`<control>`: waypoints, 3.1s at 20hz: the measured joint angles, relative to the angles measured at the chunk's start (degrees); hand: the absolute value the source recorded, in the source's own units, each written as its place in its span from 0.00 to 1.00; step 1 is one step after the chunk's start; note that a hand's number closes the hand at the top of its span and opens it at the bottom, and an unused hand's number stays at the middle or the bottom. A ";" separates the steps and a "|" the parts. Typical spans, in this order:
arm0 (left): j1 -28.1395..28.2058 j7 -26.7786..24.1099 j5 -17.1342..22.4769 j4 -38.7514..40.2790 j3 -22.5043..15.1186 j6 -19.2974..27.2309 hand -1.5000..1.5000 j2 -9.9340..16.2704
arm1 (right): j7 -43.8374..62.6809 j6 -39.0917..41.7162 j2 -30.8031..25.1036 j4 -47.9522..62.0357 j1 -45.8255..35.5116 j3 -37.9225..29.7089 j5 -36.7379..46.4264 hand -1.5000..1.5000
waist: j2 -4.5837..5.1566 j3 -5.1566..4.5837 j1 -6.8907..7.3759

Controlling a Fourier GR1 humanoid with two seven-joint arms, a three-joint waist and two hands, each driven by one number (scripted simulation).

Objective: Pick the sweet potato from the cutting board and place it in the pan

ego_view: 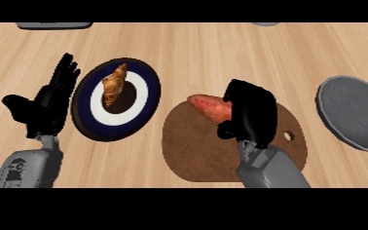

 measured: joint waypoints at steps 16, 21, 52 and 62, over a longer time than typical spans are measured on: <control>-0.71 0.03 -1.24 0.03 -0.51 0.58 0.50 -1.07 | -7.93 -9.86 -8.56 -14.56 4.91 -24.37 -8.25 1.00 | 0.53 0.10 0.61; -1.36 1.71 -1.06 -1.07 -0.34 0.30 0.50 -0.73 | -18.43 -13.72 -15.66 -7.34 8.00 -35.64 -15.40 1.00 | 0.58 0.12 0.70; -1.68 -1.25 -1.73 0.89 -0.96 -0.77 0.50 -2.38 | -74.13 -22.61 -34.88 75.27 -9.49 -62.96 -37.10 0.00 | 1.26 0.35 2.61; -0.97 0.52 -1.45 -0.11 0.53 -0.72 0.50 -1.20 | -86.29 -14.11 -33.65 70.00 -3.47 -72.37 -51.61 0.00 | 0.34 0.08 0.33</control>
